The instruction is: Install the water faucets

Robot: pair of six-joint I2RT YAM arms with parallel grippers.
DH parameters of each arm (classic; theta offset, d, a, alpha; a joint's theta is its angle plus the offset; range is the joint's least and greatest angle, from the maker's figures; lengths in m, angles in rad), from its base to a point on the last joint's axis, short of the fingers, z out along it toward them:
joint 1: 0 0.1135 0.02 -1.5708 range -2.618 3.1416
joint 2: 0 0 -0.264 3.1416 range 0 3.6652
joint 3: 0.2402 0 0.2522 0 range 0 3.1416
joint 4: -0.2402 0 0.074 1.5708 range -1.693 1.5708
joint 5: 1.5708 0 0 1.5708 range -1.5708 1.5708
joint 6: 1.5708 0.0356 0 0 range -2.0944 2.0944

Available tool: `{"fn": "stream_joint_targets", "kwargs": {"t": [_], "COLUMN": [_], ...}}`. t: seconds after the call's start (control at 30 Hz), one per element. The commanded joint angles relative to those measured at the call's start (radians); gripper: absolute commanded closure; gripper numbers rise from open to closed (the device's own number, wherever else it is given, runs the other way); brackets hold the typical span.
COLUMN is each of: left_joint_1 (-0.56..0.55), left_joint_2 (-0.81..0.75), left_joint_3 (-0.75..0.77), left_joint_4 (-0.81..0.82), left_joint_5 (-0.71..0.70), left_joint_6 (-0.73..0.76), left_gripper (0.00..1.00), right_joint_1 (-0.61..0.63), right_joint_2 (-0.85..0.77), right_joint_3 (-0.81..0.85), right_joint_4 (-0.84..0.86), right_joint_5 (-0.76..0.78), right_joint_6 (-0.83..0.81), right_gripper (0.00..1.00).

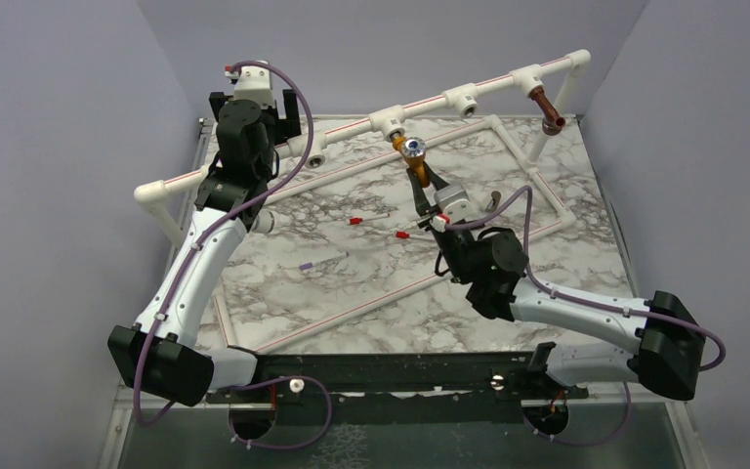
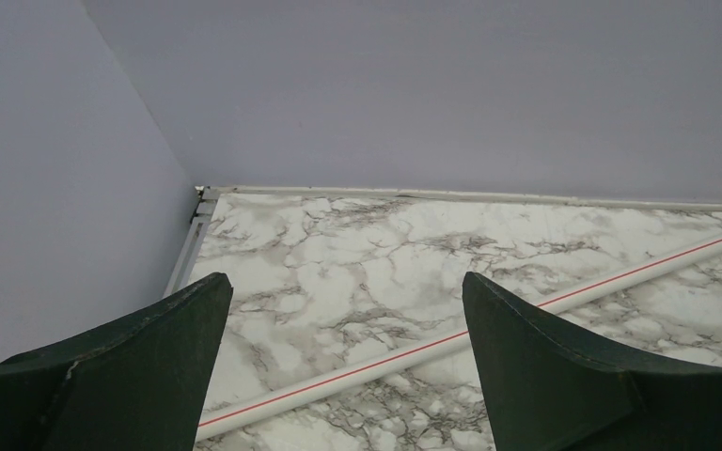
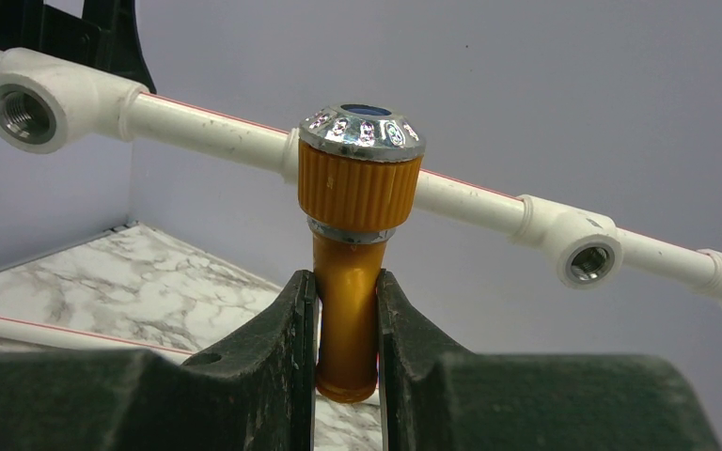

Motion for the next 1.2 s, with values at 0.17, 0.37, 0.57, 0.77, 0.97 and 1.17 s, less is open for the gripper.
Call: {"fn": "stream_joint_targets", "kwargs": {"t": [0.17, 0.37, 0.57, 0.77, 0.97, 1.17], "left_joint_1": [-0.017, -0.017, -0.017, -0.016, -0.016, -0.017], "left_joint_2": [0.040, 0.038, 0.039, 0.040, 0.039, 0.043], "left_joint_3": [-0.039, -0.039, -0.039, -0.039, -0.039, -0.039], "left_joint_4": [-0.126, -0.126, -0.126, -0.126, -0.126, -0.126], "left_joint_5": [0.046, 0.046, 0.048, 0.049, 0.050, 0.051], "left_joint_6": [-0.020, -0.020, -0.020, -0.022, -0.022, -0.022], "left_gripper": [0.06, 0.06, 0.06, 0.06, 0.06, 0.06], "right_joint_1": [0.016, 0.025, 0.045, 0.075, 0.080, 0.079], "right_joint_2": [0.025, 0.042, 0.065, 0.112, 0.139, 0.145], "right_joint_3": [0.055, 0.057, 0.066, 0.082, 0.099, 0.095], "right_joint_4": [0.095, 0.102, 0.109, 0.146, 0.148, 0.180], "right_joint_5": [0.039, 0.055, 0.080, 0.113, 0.135, 0.186], "right_joint_6": [-0.041, -0.063, -0.102, -0.145, -0.128, -0.052], "right_gripper": [0.99, 0.99, 0.99, 0.99, 0.99, 0.99]}}
